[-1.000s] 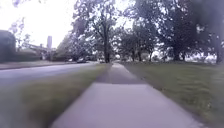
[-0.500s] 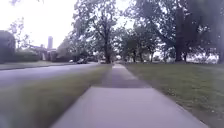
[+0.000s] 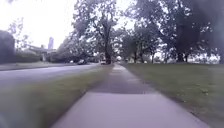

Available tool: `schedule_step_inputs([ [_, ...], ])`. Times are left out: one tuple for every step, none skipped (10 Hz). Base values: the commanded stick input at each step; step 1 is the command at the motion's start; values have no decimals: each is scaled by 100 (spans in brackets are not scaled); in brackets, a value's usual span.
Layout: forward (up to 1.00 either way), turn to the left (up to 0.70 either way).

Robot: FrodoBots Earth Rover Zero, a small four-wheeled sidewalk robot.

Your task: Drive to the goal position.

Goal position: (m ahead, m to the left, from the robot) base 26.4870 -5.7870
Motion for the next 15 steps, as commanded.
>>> schedule_step_inputs([
  [70,0],
  [70,0],
  [70,0],
  [70,0],
  [70,0],
  [70,0],
  [70,0],
  [70,0],
  [70,0],
  [70,0],
  [70,0],
  [70,0],
  [70,-7],
  [70,-14],
  [70,-12],
])
